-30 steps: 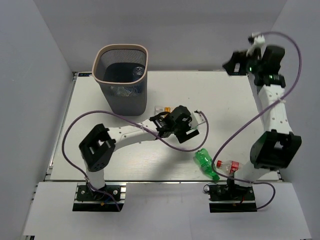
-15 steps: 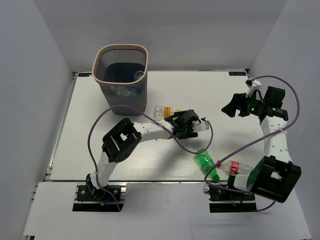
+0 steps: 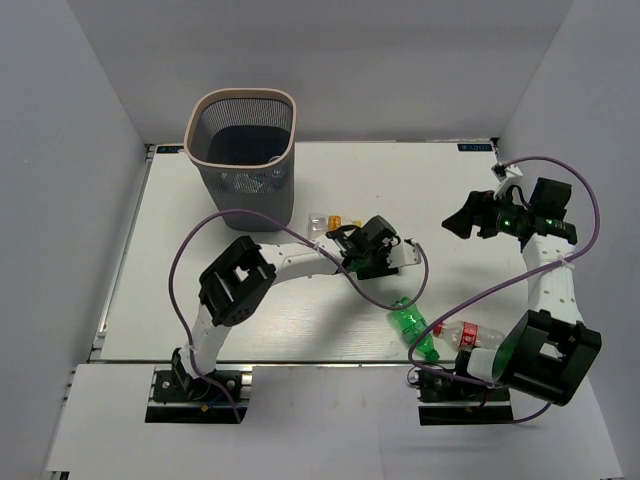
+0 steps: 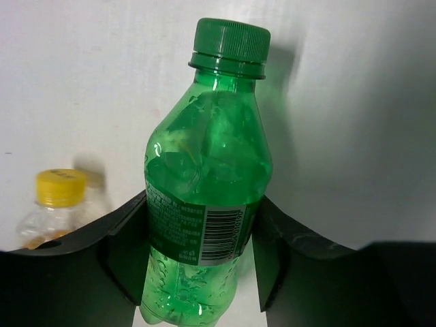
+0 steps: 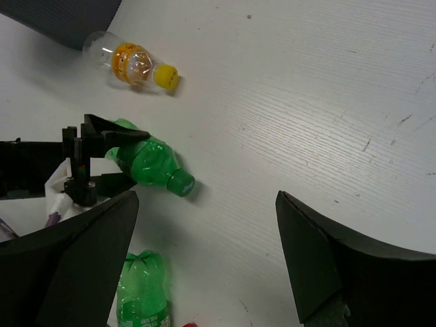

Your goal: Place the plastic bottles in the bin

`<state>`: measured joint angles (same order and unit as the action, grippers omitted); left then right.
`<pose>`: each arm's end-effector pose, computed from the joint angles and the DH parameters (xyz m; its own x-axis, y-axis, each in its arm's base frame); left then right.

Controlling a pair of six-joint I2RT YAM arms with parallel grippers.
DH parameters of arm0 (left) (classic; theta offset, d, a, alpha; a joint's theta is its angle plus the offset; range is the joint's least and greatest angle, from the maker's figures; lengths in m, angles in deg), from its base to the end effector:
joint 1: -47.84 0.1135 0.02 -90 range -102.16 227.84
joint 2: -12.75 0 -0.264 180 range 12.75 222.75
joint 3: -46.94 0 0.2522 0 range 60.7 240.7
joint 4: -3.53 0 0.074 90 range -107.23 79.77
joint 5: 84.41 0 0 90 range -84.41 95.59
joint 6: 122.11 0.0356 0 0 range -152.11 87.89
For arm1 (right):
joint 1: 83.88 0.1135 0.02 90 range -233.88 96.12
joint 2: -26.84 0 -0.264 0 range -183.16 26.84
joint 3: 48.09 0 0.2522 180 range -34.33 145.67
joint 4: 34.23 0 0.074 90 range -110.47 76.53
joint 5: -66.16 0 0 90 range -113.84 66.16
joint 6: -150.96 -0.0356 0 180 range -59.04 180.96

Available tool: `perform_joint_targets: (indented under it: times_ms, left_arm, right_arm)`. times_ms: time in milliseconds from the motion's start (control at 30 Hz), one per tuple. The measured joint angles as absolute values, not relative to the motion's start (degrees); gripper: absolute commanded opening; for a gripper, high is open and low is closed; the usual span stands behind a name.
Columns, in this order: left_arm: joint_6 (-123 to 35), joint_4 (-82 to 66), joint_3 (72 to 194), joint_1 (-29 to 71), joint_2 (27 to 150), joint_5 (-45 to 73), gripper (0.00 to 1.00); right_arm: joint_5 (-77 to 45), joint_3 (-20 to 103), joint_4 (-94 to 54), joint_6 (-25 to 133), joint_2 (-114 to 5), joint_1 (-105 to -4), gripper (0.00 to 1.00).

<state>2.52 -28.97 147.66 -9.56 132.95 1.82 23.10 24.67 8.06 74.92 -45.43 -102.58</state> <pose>0.2487 -0.3846 0.1713 0.1161 0.8710 -0.4774 0.9149 0.0933 0.3926 0.2594 -0.0604 0.3016 -0.5410 0.0092 -0.8409 -0.4406 0.8486 0.2928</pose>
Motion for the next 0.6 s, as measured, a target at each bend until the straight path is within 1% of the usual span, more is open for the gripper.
perform_joint_targets:
  times_ms: [100,167,200,233,300,333,367,400,433,467,600]
  left_arm:
    - [-1.39,-31.70,147.03,-9.63,130.64,5.58,0.28]
    - [-3.95,-32.73,145.30,-9.59,127.03,6.74,0.28]
    - [-4.95,-33.43,144.71,-9.56,124.65,6.89,0.24]
    - [-5.87,-33.95,144.69,-9.41,122.35,6.65,0.22]
    - [-7.58,-34.65,146.00,-8.62,117.94,5.76,0.22]
    - [-8.34,-34.70,147.49,-7.93,115.84,4.84,0.19]
    - [-9.22,-34.72,149.48,-7.03,114.14,3.77,0.19]
    - [-10.03,-34.61,151.75,-6.09,112.91,2.81,0.19]
    - [-10.83,-33.95,154.20,-4.91,111.73,1.69,0.22]
    - [-11.69,-33.30,156.45,-3.66,110.64,0.69,0.23]
    - [-15.38,-31.09,166.44,1.80,109.31,-2.83,0.27]
  right_arm:
    - [23.28,24.23,8.09,75.25,-45.43,-102.63,0.87]
    - [23.23,23.95,8.13,76.12,-45.87,-102.63,0.87]
    - [23.12,23.90,8.22,76.56,-46.15,-102.63,0.87]
    - [22.97,23.88,8.24,77.32,-46.61,-102.65,0.87]
    - [22.64,23.88,8.41,78.90,-47.59,-102.65,0.87]
    - [22.62,23.86,8.65,80.14,-48.20,-102.65,0.87]
    - [22.66,23.88,9.24,81.69,-48.79,-102.63,0.87]
    - [22.71,23.90,10.23,83.36,-49.41,-102.60,0.89]
    - [22.99,23.90,11.78,85.30,-50.19,-102.58,0.89]
    - [23.41,23.95,13.62,87.97,-51.02,-102.45,0.90]
    - [23.87,24.12,23.47,99.95,-55.07,-100.03,0.90]
